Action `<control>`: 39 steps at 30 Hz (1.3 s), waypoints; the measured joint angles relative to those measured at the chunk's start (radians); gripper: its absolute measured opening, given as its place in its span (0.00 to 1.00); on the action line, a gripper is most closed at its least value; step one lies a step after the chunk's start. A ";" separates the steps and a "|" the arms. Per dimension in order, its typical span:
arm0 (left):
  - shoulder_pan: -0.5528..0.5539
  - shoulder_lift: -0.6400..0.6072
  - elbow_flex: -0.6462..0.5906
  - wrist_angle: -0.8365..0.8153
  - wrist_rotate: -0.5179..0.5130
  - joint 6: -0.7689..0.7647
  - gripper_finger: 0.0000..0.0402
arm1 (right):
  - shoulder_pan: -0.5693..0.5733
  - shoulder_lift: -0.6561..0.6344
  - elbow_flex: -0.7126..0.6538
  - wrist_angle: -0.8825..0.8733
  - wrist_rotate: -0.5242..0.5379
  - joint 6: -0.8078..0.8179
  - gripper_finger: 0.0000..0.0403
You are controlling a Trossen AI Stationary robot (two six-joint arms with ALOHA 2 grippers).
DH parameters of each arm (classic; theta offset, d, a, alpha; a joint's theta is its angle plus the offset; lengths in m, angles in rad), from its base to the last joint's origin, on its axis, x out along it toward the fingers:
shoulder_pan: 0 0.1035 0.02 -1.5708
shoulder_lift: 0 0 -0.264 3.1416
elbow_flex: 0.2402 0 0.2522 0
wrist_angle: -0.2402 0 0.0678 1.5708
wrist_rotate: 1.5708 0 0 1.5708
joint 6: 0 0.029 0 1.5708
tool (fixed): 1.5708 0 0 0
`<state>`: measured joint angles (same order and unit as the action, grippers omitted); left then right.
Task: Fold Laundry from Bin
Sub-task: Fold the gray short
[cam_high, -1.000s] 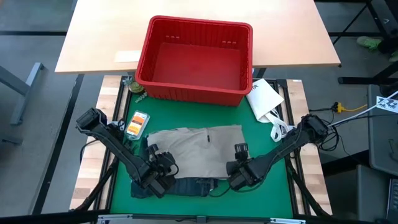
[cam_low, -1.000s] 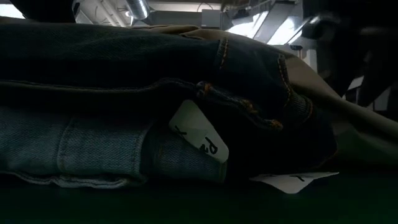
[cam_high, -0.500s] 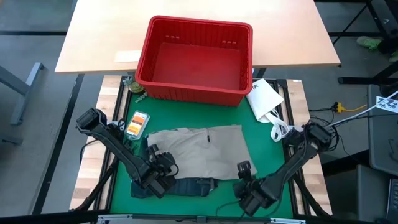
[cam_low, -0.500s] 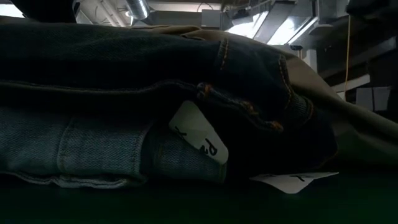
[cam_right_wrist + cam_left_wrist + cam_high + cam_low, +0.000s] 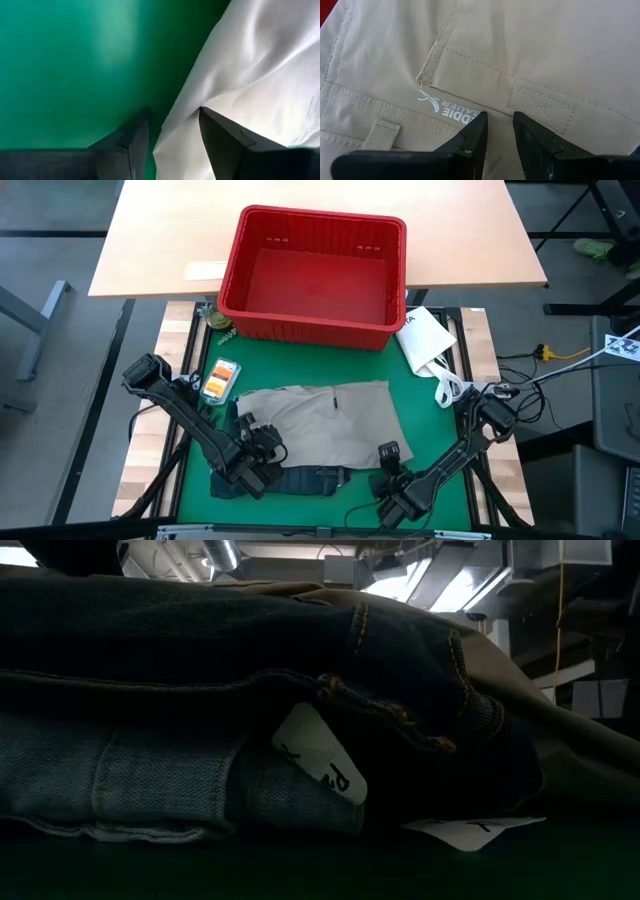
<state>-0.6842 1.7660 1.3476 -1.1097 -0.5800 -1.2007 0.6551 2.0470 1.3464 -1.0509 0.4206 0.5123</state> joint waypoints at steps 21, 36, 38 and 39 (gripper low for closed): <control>0.000 0.000 0.000 0.003 0.008 0.001 0.23 | -0.004 0.014 0.014 -0.130 0.067 0.004 0.05; 0.000 -0.012 0.030 -0.005 0.029 0.020 0.23 | -0.001 0.012 0.292 -0.465 0.255 -0.103 0.01; 0.000 -0.012 0.042 -0.006 0.030 0.034 0.23 | -0.002 0.012 0.328 -0.471 0.322 -0.149 0.01; 0.000 -0.012 0.046 -0.005 0.030 0.034 0.23 | -0.003 0.012 0.346 -0.472 0.359 -0.172 0.01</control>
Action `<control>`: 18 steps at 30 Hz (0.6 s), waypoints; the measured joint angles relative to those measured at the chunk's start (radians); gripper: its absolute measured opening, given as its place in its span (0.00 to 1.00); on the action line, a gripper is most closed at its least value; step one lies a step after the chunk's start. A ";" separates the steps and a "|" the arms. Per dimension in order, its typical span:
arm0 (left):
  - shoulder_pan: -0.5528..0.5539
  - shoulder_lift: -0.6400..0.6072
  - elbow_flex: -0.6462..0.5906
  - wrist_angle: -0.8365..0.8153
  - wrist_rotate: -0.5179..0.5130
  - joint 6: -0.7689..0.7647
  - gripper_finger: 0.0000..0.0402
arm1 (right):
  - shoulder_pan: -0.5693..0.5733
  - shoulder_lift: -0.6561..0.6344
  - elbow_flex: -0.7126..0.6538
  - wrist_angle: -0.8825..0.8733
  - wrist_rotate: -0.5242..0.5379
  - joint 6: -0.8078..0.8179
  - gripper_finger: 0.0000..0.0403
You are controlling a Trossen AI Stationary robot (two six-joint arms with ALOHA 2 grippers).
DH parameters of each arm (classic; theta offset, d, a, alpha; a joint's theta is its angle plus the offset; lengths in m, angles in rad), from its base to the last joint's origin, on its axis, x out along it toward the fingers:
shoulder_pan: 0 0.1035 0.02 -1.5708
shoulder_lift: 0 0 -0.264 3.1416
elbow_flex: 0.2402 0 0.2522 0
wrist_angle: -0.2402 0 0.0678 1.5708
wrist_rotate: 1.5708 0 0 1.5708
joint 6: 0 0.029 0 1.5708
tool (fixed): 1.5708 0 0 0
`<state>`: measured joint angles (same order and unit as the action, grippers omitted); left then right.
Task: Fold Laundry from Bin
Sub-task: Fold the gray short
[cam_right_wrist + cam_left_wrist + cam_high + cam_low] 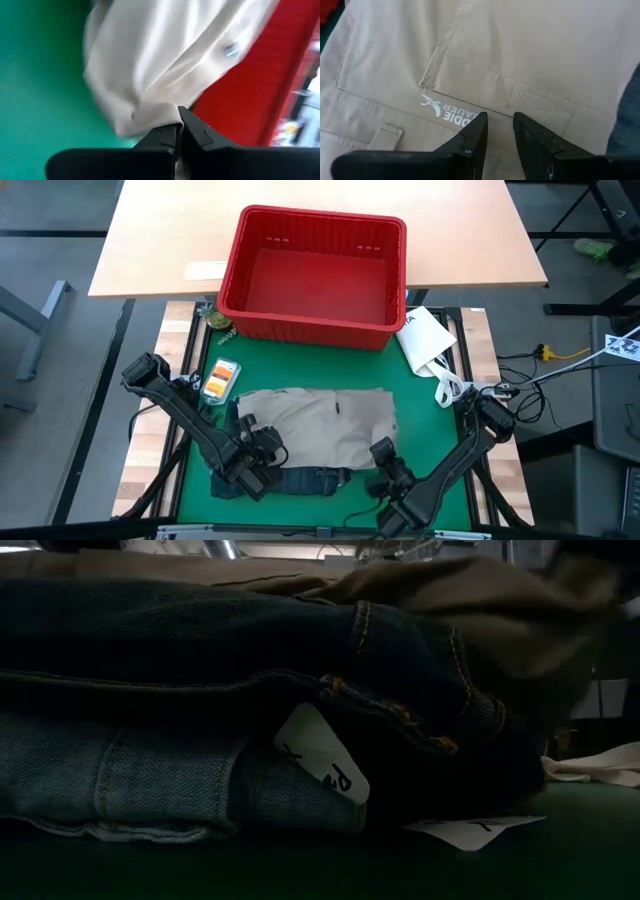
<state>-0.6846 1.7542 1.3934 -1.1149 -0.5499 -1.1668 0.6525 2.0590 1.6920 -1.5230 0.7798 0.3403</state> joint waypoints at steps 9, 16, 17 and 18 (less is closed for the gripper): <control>-0.009 0.000 0.017 0.002 -0.004 -0.005 0.23 | -0.050 0.000 0.128 0.009 0.296 -0.180 0.01; -0.011 0.000 0.017 0.000 -0.002 -0.006 0.23 | -0.141 0.000 0.155 0.155 0.375 -0.411 0.01; -0.011 0.000 0.017 0.000 -0.002 -0.006 0.23 | -0.153 0.000 0.155 0.187 0.382 -0.450 0.01; -0.011 0.000 0.017 0.000 -0.002 -0.006 0.23 | -0.164 0.000 0.155 0.220 0.389 -0.489 0.01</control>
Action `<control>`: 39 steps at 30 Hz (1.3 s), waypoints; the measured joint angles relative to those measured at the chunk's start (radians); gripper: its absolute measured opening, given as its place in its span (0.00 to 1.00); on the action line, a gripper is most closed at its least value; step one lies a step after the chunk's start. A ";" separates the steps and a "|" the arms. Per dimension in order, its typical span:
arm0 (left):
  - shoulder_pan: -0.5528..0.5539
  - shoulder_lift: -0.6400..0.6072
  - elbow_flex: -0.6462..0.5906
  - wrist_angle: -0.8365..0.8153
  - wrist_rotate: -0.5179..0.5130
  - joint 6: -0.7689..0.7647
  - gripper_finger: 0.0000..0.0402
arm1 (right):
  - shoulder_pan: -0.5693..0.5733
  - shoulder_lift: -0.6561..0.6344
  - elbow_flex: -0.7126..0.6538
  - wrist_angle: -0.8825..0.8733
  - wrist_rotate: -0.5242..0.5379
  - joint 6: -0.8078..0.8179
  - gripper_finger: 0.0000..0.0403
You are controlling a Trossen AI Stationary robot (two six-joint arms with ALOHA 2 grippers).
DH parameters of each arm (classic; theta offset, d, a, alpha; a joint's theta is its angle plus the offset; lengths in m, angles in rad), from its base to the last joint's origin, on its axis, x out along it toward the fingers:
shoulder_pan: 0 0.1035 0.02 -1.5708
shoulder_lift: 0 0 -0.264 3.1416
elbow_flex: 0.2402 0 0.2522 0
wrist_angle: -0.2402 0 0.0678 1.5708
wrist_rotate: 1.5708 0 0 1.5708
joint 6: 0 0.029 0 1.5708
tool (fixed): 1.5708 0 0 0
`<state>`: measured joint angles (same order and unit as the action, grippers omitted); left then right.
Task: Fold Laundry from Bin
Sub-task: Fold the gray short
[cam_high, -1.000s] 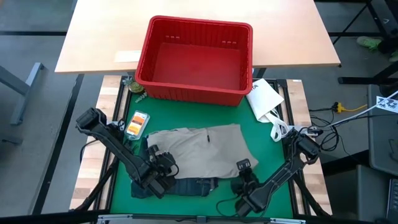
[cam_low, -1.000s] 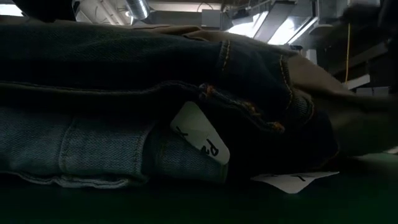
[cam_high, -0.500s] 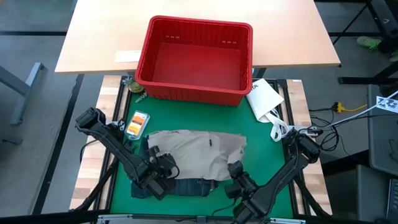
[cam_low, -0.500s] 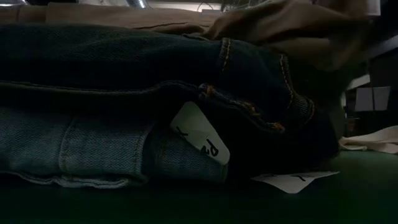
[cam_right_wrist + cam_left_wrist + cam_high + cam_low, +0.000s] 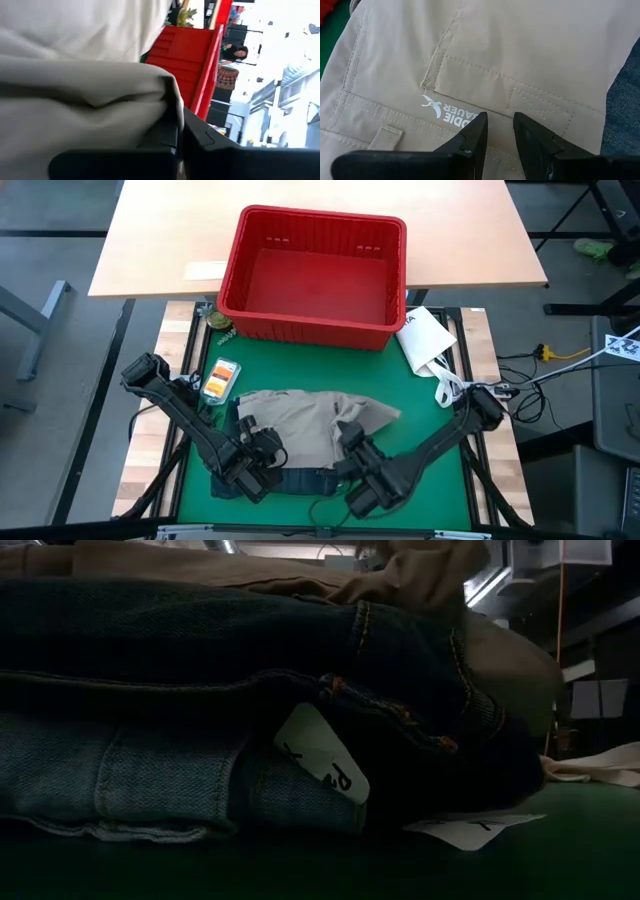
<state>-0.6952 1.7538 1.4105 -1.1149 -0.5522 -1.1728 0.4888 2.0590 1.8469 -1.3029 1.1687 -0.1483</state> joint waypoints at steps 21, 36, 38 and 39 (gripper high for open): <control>-0.157 -0.226 0.001 -0.114 0.052 -0.184 0.23 | -0.121 0.000 0.000 1.056 -0.386 -0.938 0.01; -0.285 -0.304 0.001 -0.103 -0.008 -0.199 0.23 | -0.202 0.133 0.001 1.383 -0.819 -0.975 0.01; -0.298 -0.304 0.001 -0.103 -0.006 -0.212 0.23 | -0.214 0.159 0.001 1.410 -0.844 -0.971 0.01; -0.305 -0.304 0.001 -0.103 -0.006 -0.213 0.23 | -0.221 0.172 0.001 1.417 -0.871 -0.961 0.01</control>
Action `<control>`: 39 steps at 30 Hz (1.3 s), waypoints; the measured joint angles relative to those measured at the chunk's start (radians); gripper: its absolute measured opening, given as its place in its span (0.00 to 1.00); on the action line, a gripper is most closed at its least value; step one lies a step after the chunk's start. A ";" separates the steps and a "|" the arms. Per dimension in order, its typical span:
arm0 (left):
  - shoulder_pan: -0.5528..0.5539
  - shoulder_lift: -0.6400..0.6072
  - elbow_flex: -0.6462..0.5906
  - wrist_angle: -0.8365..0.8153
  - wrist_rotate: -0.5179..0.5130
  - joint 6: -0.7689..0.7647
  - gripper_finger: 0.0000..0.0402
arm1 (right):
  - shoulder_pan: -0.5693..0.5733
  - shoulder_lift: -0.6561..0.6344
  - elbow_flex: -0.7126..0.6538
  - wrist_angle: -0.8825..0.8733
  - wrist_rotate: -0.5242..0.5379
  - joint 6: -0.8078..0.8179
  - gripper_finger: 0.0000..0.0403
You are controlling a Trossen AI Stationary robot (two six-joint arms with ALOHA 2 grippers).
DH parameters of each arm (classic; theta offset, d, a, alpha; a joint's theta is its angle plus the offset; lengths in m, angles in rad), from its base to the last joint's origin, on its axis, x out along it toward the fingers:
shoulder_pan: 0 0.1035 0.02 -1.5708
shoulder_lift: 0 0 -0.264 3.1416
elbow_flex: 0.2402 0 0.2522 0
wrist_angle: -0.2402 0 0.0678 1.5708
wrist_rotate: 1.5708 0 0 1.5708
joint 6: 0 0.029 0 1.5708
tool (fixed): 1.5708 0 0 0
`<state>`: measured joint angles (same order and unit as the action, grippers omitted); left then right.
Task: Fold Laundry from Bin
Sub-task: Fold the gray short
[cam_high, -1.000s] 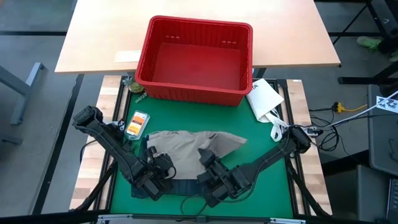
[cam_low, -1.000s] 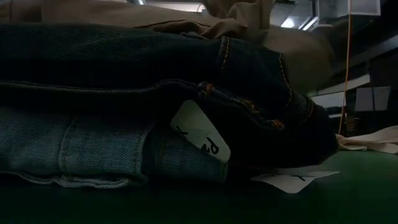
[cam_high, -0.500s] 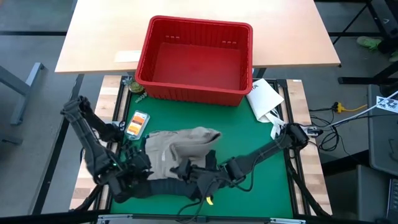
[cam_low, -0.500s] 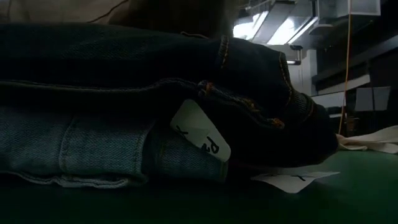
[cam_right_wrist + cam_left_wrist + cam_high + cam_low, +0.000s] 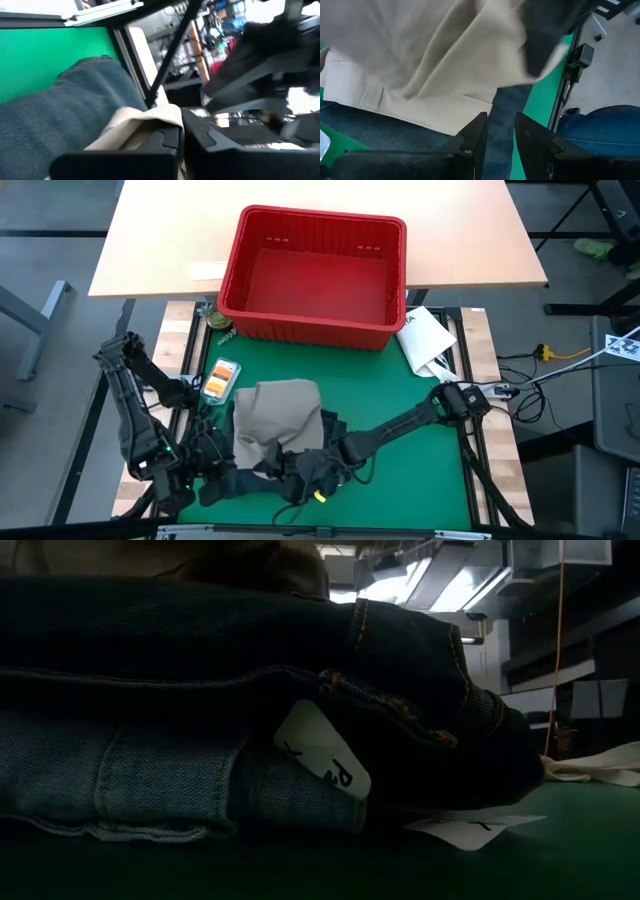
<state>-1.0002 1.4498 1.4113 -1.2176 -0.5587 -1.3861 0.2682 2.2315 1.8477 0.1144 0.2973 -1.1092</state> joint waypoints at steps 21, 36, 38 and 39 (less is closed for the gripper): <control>-0.018 0.000 0.000 0.036 -0.006 0.000 0.23 | -0.028 0.064 -0.001 0.066 -0.079 0.121 0.09; 0.040 0.001 0.000 0.045 -0.006 0.143 0.23 | 0.001 0.027 0.036 0.015 0.036 0.143 0.49; 0.048 0.001 0.000 0.051 -0.006 0.176 0.23 | 0.012 0.026 0.071 -0.042 0.039 0.142 0.49; 0.053 0.001 0.000 0.058 -0.006 0.193 0.23 | 0.019 0.026 0.090 -0.079 0.035 0.140 0.49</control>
<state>-0.9469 1.4506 1.4113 -1.1595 -0.5644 -1.1936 0.2876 2.2578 1.9377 0.0357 0.3320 -0.9696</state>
